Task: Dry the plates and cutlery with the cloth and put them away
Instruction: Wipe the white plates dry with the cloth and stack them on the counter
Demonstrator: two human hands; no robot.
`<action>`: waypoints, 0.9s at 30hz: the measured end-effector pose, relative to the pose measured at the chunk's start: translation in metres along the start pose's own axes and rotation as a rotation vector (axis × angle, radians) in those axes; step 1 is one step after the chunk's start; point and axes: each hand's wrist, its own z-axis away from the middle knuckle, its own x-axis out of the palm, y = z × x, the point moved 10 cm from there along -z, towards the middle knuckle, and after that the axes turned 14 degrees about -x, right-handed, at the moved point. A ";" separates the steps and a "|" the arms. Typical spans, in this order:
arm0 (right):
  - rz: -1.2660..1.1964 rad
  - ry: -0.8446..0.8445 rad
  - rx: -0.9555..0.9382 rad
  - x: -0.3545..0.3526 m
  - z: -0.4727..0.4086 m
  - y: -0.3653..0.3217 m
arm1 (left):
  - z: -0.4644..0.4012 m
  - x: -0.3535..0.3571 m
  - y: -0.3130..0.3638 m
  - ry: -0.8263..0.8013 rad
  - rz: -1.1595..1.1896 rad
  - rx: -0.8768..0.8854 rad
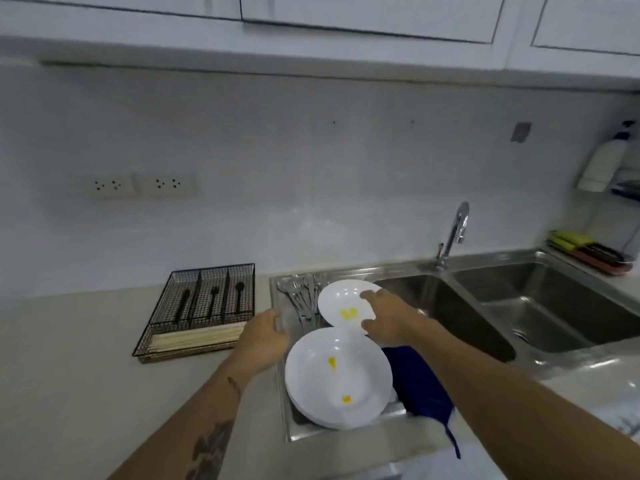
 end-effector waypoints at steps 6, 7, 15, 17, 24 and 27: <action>-0.077 -0.109 0.055 0.064 0.037 0.038 | 0.004 0.077 -0.045 -0.168 -0.053 -0.116; -0.082 -0.126 0.074 0.074 0.041 0.047 | 0.003 0.086 -0.051 -0.177 -0.057 -0.135; 0.076 -0.276 0.211 0.121 0.060 0.114 | -0.004 0.106 -0.066 -0.019 -0.199 -0.212; 0.054 -0.302 0.205 0.128 0.058 0.123 | -0.009 0.105 -0.061 0.017 -0.254 -0.211; 0.044 -0.303 0.174 0.127 0.039 0.130 | -0.026 0.109 -0.027 0.028 -0.331 -0.168; 0.053 -0.260 0.161 0.117 0.025 0.132 | -0.037 0.112 -0.021 0.027 -0.337 -0.158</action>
